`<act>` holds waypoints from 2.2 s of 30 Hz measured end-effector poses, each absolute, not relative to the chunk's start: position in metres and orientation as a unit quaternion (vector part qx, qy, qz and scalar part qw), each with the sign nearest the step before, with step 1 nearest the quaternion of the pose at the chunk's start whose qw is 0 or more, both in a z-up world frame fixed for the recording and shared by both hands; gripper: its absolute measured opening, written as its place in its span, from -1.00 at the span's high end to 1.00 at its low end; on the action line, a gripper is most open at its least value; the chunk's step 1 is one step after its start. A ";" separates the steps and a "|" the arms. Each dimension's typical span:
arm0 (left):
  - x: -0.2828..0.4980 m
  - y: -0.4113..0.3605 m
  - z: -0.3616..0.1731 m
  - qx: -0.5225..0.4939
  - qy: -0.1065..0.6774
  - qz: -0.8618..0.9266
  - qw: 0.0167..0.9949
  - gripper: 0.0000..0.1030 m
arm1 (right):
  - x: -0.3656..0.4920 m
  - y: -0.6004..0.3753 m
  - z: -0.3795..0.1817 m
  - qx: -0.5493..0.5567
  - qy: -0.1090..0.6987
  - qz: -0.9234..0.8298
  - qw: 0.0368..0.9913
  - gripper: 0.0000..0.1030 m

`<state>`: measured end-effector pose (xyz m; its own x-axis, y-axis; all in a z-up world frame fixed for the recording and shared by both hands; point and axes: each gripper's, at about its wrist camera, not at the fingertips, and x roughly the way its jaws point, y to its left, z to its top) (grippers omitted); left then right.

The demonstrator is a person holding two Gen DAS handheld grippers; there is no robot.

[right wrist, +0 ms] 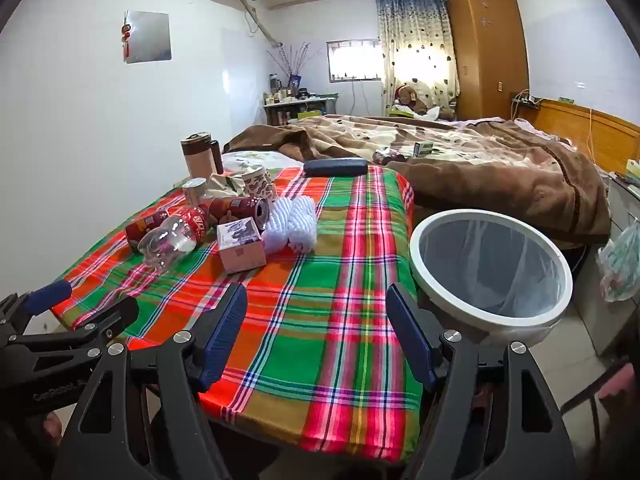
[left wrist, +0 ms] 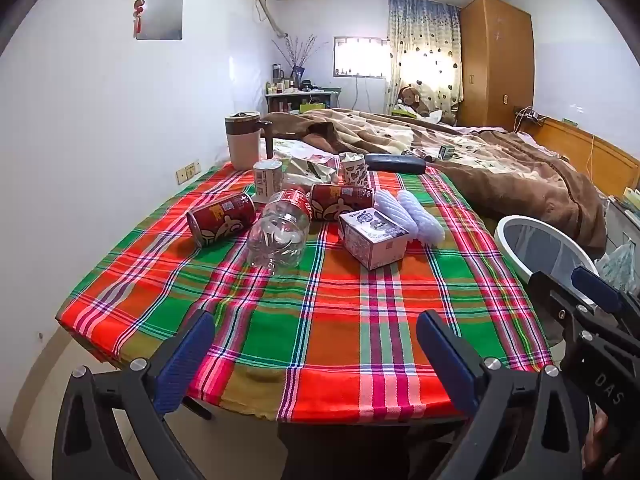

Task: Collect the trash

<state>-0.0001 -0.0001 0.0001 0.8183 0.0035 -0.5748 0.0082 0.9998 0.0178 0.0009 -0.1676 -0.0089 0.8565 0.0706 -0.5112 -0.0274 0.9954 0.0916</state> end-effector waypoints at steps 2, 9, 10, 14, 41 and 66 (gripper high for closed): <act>0.000 0.000 0.000 0.010 0.304 -0.001 0.953 -0.98 | 0.002 -0.167 -0.009 0.037 0.268 0.026 0.962 -0.42; -0.001 0.002 0.001 0.009 0.303 0.001 0.953 -0.98 | -0.001 -0.169 -0.008 0.040 0.257 0.027 0.965 -0.42; -0.002 0.002 0.002 0.010 0.302 0.002 0.953 -0.98 | -0.002 -0.170 -0.007 0.040 0.257 0.028 0.965 -0.42; -0.002 0.001 0.001 0.009 0.303 0.002 0.953 -0.98 | -0.001 -0.170 -0.005 0.041 0.260 0.026 0.965 -0.42; 0.000 0.003 -0.002 0.008 0.306 0.004 0.952 -0.98 | -0.002 -0.170 -0.007 0.042 0.261 0.024 0.964 -0.42; -0.004 0.006 0.000 0.007 0.306 0.007 0.952 -0.98 | -0.002 -0.170 -0.006 0.043 0.260 0.024 0.964 -0.42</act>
